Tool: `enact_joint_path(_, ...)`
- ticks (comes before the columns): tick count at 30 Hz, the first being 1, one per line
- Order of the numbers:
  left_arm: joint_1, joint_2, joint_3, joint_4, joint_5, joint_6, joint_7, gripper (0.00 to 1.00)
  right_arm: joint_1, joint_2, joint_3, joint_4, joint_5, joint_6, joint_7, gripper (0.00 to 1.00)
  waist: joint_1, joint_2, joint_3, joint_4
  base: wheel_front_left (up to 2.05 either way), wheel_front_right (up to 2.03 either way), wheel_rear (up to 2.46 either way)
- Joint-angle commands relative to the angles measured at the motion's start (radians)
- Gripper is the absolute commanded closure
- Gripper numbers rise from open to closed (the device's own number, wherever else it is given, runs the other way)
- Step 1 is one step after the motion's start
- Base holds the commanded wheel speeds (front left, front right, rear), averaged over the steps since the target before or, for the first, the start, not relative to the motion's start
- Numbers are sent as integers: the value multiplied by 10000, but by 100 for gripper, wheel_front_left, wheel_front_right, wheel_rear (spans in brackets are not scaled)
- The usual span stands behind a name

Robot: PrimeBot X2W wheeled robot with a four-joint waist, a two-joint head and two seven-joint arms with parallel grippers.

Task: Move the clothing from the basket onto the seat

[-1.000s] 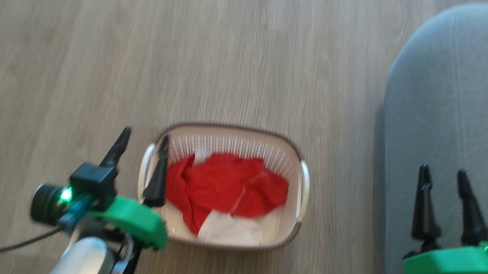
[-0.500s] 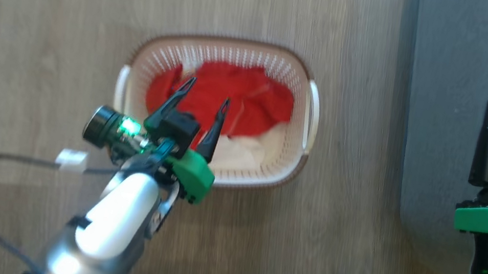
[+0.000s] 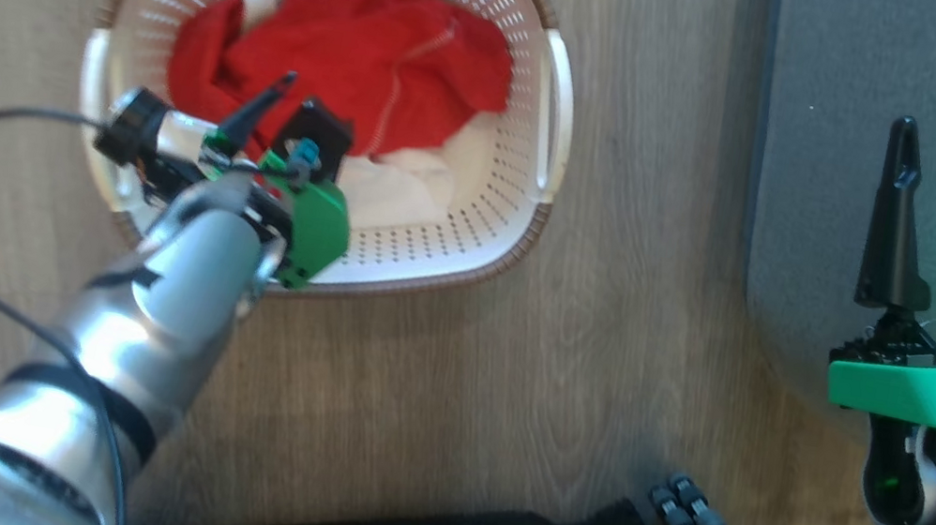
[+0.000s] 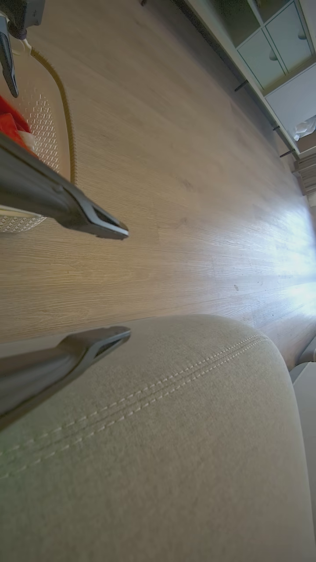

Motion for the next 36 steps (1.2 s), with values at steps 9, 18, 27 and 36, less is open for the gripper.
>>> enact_joint_path(9,-1582,235,-269,1894,353,-149,404,0,-134,177,837,-767,292,-2,-93,0,-3,1,1220,-733,0,0,0)
enact_joint_path(18,-2401,775,-782,2106,752,-104,2034,0,-510,343,1293,-803,418,-2,-93,0,-3,1,1981,-1229,0,0,0)
enact_joint_path(27,-2763,1182,-1044,2124,890,202,4069,0,-184,508,1334,-1058,555,-2,-93,0,-3,1,2130,-1429,0,0,0)
enact_joint_path(36,-3125,1322,-1245,2125,868,81,5095,0,32,566,1356,-1339,584,-2,-93,0,-3,1,2319,-1469,0,0,0)
